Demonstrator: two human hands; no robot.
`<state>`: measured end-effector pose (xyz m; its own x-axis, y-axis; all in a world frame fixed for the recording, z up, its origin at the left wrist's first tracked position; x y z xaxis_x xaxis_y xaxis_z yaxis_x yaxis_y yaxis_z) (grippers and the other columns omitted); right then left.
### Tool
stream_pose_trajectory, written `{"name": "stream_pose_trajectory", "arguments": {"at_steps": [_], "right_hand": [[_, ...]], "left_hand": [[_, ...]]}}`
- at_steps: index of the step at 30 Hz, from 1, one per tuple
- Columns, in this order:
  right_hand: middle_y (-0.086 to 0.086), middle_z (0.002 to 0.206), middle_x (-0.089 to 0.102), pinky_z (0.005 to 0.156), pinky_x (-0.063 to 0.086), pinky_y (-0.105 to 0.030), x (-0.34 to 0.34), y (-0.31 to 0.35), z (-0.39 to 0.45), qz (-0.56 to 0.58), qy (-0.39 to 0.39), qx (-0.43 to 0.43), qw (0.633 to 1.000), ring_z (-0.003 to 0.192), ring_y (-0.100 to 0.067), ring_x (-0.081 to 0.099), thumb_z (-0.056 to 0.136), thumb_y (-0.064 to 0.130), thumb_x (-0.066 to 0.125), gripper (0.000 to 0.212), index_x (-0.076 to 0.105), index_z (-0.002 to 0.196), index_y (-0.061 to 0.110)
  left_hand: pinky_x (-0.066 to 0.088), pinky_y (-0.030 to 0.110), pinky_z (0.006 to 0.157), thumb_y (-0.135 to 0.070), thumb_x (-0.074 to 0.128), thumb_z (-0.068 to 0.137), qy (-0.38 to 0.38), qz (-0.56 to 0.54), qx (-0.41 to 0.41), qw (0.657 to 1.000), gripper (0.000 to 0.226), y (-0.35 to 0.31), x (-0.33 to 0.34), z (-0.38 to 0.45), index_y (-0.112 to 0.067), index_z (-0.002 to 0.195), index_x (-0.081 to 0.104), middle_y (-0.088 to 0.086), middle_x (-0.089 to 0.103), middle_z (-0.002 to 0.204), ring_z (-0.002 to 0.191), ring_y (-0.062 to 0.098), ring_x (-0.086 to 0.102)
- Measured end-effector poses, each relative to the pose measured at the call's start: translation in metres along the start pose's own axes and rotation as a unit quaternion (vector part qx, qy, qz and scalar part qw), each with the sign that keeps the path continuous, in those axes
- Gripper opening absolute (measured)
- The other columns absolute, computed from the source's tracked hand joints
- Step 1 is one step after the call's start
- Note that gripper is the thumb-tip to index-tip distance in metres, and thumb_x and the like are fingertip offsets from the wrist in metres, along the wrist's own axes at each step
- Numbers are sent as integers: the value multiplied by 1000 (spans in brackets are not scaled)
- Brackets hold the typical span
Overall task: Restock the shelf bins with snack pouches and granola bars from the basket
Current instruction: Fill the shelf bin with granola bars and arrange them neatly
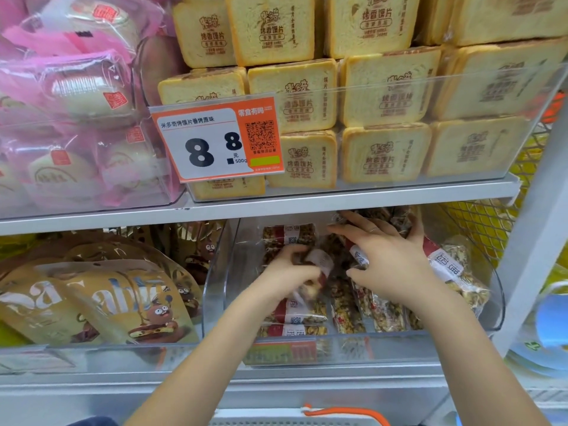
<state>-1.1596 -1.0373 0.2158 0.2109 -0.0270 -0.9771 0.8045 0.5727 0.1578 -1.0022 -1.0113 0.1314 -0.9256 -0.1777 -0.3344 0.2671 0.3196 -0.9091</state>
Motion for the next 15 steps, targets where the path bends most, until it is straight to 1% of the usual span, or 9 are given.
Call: {"name": "stream_pose_trajectory", "arguments": {"at_steps": [1,2,4,6,8,10,11,13,15], "right_hand": [[22,157,7,110,-2,-64,0,0,0,3,0,0,1000,144,-11,18,85,36,58,70,21,140,57],[23,157,7,110,-1,-64,-1,0,-1,5,-1,-2,1000,143,-10,18,85,37,58,69,21,140,57],[23,157,7,110,-1,-63,-1,-1,-1,6,-3,-6,1000,143,-10,19,85,39,58,68,22,139,57],[23,157,6,110,-2,-64,0,-2,-2,9,-1,-5,1000,143,-10,19,86,41,57,66,22,139,57],[23,157,6,110,-2,-64,0,-2,-2,13,1,-3,1000,143,-11,19,87,41,56,64,22,139,58],[23,157,7,110,-1,-64,0,-1,-1,13,-1,-3,1000,143,-11,20,88,40,55,63,23,139,57],[22,157,7,110,-2,-64,0,-1,-1,15,-1,-3,1000,143,-11,20,88,40,55,63,23,139,57],[22,157,7,110,-3,-64,0,-1,-1,19,0,-3,1000,143,-12,20,88,39,55,63,23,139,57],[22,157,8,110,-5,-64,-1,-1,-2,23,2,-3,1000,143,-12,19,88,39,56,63,24,139,57]], "left_hand": [[51,21,67,-16,67,77,-26,-16,17,999,52,-3,-7,-3,-24,126,52,1,62,112,90,15,64],[47,16,67,-18,63,81,-51,13,34,998,43,-6,-14,-6,-25,124,57,-3,63,110,91,12,62],[44,13,66,-22,57,88,-81,175,68,979,32,-4,-18,-5,-24,119,63,-8,64,107,92,10,59],[48,20,78,-19,50,91,-121,273,74,952,30,-1,-23,-2,-21,117,65,-1,65,116,99,15,60],[47,27,90,-15,48,92,-157,296,91,938,31,-2,-28,-1,-19,118,65,4,63,122,108,19,58],[46,31,94,-25,56,90,-119,325,125,930,34,-7,-20,-5,-20,123,61,2,58,127,115,21,55],[45,32,96,-29,63,86,-87,345,124,926,44,-6,-14,-7,-20,129,57,1,55,130,118,22,52],[44,34,98,-24,70,80,-65,378,114,916,62,-2,-10,-9,-23,137,47,4,49,136,121,24,49],[46,37,96,-11,65,82,-86,369,104,919,59,-2,-16,-3,-27,136,46,7,51,134,118,27,51]]}}
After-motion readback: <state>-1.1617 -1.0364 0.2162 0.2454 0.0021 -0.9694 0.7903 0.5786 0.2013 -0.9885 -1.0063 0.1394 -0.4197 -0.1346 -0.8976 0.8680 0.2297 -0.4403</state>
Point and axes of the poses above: each hand's wrist, its own z-axis towards the middle knuckle, its own x-axis out of the palm, y = z × x, the point moved 6 cm from there along z, towards the middle knuckle
